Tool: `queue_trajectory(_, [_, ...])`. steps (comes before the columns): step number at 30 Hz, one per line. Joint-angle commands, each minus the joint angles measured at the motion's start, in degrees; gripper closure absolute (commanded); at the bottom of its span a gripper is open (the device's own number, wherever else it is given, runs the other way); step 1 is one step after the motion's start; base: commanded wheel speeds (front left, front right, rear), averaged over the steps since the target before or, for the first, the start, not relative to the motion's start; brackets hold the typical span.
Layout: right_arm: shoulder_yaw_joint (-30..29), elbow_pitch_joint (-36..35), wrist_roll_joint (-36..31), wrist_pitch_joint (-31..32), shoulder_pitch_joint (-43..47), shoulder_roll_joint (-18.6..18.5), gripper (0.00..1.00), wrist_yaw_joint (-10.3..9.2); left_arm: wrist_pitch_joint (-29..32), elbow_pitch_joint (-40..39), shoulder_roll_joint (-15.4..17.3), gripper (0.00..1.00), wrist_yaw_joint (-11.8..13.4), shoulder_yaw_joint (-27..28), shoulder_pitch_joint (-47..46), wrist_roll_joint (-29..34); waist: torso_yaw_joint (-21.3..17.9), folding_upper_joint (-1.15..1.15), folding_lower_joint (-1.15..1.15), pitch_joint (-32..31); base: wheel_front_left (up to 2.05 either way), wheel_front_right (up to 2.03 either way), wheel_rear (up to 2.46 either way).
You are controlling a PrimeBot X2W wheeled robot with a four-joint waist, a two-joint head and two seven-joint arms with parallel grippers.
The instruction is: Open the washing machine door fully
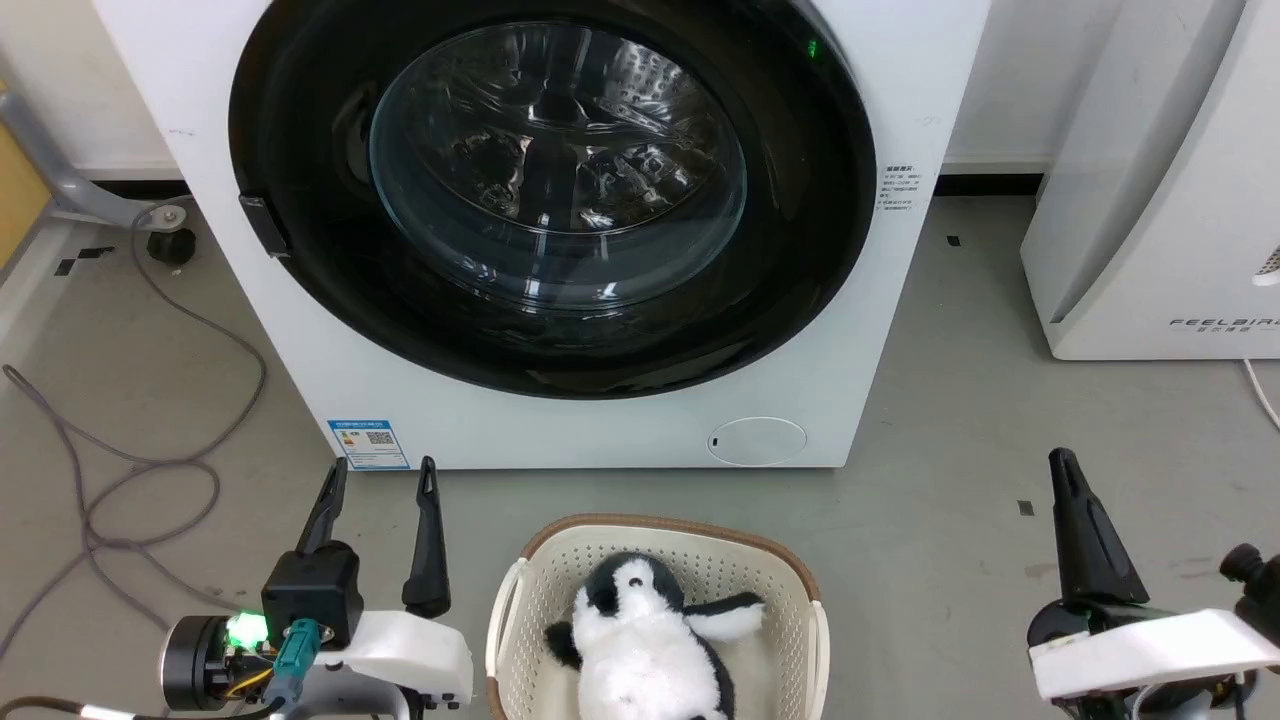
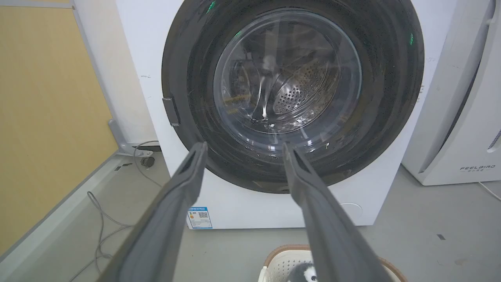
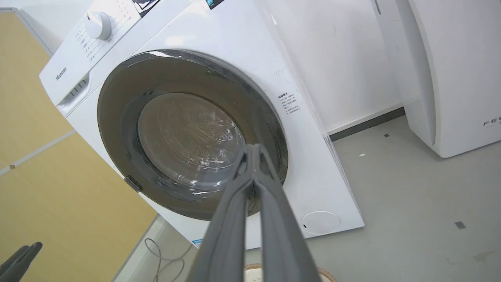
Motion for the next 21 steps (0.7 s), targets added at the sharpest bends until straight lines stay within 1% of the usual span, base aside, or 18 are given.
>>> queue_trajectory(1, [0.18,0.26,4.56,-0.53,-0.85,-0.01,1.0,0.02,-0.57,-0.35,0.1,0.0,0.55,-0.17,-0.84,-0.13,0.08,0.0,0.0,-0.02,0.0,0.0,0.0])
queue_trajectory(4, [0.23,0.27,10.64,-0.89,-0.99,-0.01,1.0,0.02,-0.93,-0.42,0.1,0.0,0.86,-0.34,-0.92,-0.13,0.24,0.0,0.0,0.04,0.0,0.0,0.0])
queue_trajectory(9, [-0.09,0.19,18.53,-0.76,-1.36,-0.01,1.0,0.02,-1.53,-0.53,0.12,0.0,1.35,-0.61,-1.14,-0.14,0.61,0.0,0.0,0.23,0.0,0.0,0.0])
queue_trajectory(18, [-3.41,3.3,35.05,5.32,-3.23,-0.01,1.0,0.02,-2.6,-0.67,0.2,0.0,2.17,-1.16,-1.5,-0.11,1.33,0.0,0.0,0.65,0.0,0.0,0.0])
queue_trajectory(19, [-3.41,3.3,35.05,5.32,-3.23,-0.01,1.0,0.02,-2.6,-0.67,0.2,0.0,2.17,-1.16,-1.5,-0.11,1.33,0.0,0.0,0.65,0.0,0.0,0.0])
queue_trajectory(21, [-4.44,4.34,37.89,6.94,-3.89,-0.01,1.0,0.03,-2.84,-0.74,0.26,0.0,2.37,-1.26,-1.62,-0.09,1.51,0.0,0.0,0.85,0.0,0.0,0.0])
